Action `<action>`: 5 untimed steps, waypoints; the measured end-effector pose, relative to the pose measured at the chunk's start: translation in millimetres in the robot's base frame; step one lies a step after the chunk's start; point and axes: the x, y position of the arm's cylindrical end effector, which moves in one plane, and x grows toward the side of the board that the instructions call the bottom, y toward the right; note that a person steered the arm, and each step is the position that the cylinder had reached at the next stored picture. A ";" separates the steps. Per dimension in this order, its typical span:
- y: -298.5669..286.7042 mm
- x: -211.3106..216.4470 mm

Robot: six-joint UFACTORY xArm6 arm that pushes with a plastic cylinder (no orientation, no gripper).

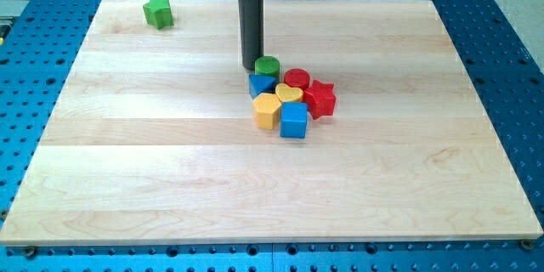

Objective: Move the green star slightly downwards

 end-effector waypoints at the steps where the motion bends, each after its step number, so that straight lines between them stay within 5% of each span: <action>1: 0.9 6.0; 2: -43.0 -10.3; 3: -195.7 -15.6; 4: -232.6 -91.3; 5: -191.5 -150.0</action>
